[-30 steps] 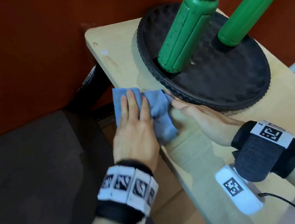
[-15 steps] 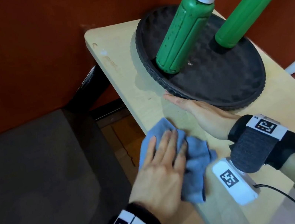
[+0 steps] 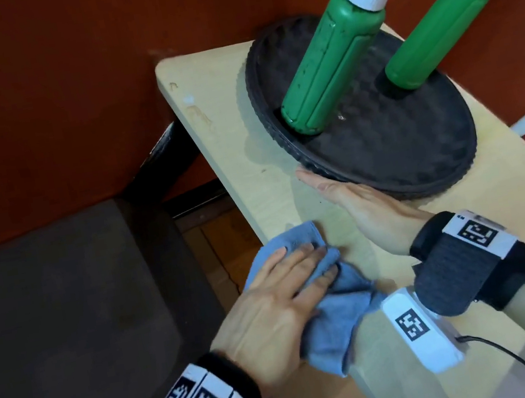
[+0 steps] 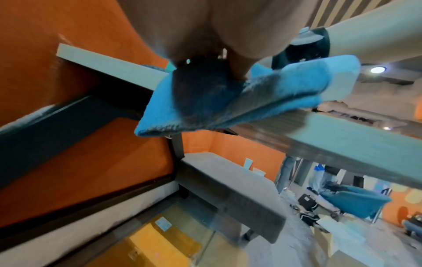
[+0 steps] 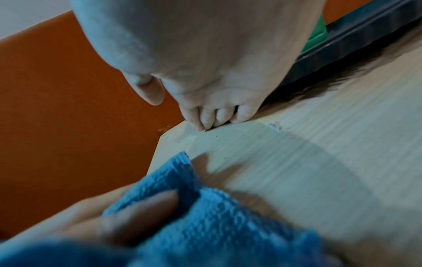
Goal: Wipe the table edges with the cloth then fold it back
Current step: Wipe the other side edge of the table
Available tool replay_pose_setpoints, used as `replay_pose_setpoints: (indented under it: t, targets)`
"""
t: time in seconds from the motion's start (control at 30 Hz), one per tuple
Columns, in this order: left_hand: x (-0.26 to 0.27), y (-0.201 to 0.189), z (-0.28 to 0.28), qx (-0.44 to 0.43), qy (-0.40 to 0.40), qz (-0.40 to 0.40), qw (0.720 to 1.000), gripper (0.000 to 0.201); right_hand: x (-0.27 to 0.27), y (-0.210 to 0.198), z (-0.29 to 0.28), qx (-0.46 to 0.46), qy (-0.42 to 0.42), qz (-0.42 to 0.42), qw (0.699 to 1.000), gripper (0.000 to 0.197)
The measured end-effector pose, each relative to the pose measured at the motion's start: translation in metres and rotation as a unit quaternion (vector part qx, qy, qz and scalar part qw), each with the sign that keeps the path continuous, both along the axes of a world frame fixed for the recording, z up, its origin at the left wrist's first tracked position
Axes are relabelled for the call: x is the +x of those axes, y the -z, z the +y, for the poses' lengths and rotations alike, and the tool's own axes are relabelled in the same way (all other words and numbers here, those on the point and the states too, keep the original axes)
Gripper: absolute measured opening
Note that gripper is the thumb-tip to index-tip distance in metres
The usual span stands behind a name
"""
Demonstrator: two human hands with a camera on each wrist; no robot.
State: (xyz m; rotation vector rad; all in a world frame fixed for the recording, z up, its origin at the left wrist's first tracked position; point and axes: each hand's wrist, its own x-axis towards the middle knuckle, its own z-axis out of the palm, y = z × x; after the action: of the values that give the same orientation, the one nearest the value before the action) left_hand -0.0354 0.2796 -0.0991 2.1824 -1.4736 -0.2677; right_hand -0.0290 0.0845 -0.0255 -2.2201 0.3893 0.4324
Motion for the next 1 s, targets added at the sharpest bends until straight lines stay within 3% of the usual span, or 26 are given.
replay_pose_setpoints:
  t: [0.1,0.4,0.47,0.53,0.67,0.77,0.83,0.9,1.0]
  targets:
    - [0.02,0.0,-0.005,-0.011,0.002,-0.02,1.0,0.047,-0.001,0.0,-0.001,-0.003,0.001,-0.002,1.0,0.046]
    - [0.105,-0.009,-0.034,0.062,-0.028,-0.071,0.995,0.049,-0.004,-0.005,0.002,0.012,0.023,0.01,1.0,0.047]
    - [0.107,-0.005,-0.027,0.065,-0.08,-0.093,0.99,0.051,-0.004,-0.005,0.003,-0.002,0.018,0.012,1.0,0.051]
    - [0.111,-0.004,-0.02,0.054,-0.185,-0.077,0.978,0.052,-0.005,-0.004,0.004,-0.02,0.005,0.012,1.0,0.057]
    - [0.112,-0.007,-0.007,0.0,-0.371,0.031,0.928,0.055,-0.007,-0.002,0.005,-0.032,-0.023,0.016,0.999,0.062]
    - [0.096,-0.007,0.007,-0.106,-0.501,0.139,0.848,0.049,-0.006,-0.004,0.004,-0.03,-0.025,0.026,0.999,0.056]
    - [0.082,-0.007,0.013,-0.171,-0.536,0.176,0.808,0.046,-0.005,-0.006,0.003,-0.017,-0.022,0.03,0.999,0.055]
    - [0.075,-0.012,0.012,-0.208,-0.511,0.175,0.816,0.046,-0.005,-0.007,0.003,-0.013,-0.02,0.034,0.999,0.055]
    - [0.073,-0.02,-0.002,-0.214,-0.386,0.159,0.883,0.046,-0.006,-0.006,0.003,-0.002,-0.009,0.029,1.0,0.052]
